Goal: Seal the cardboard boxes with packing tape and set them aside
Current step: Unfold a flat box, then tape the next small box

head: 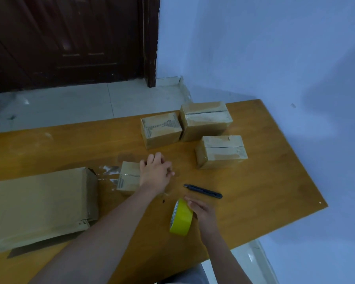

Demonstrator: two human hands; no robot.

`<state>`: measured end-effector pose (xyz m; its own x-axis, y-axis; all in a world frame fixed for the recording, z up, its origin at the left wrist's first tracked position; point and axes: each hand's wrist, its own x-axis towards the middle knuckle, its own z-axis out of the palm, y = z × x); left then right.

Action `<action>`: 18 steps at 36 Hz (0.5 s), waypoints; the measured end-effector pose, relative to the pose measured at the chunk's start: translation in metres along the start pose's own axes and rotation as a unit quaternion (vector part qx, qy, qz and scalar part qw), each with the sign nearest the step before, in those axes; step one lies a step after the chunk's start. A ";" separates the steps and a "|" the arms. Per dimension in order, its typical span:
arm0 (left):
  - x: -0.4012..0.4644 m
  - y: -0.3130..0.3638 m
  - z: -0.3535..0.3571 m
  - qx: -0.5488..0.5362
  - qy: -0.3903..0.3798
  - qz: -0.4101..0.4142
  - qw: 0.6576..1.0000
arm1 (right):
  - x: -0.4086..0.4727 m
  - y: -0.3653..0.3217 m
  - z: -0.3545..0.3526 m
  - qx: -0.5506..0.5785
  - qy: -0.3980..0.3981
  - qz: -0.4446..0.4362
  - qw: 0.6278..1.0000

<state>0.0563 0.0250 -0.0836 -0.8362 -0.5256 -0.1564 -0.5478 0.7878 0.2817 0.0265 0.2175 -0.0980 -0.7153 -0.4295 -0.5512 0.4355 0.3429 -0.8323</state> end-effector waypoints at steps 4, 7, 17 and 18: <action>0.001 -0.001 -0.001 0.001 -0.019 0.017 1.000 | 0.002 -0.002 0.001 0.004 0.002 0.014 1.000; -0.001 0.001 0.000 0.020 -0.023 0.021 0.999 | 0.003 -0.004 0.002 0.002 0.001 0.020 1.000; -0.004 -0.017 -0.010 -0.075 0.008 0.093 0.993 | 0.000 -0.008 0.005 0.009 0.003 0.015 1.000; -0.008 -0.023 -0.011 -0.079 0.050 0.121 0.988 | -0.001 -0.009 0.005 0.010 0.005 0.016 1.000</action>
<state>0.0757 0.0082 -0.0785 -0.9313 -0.3633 0.0259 -0.3146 0.8381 0.4457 0.0260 0.2105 -0.0908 -0.7066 -0.4095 -0.5771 0.4693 0.3392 -0.8153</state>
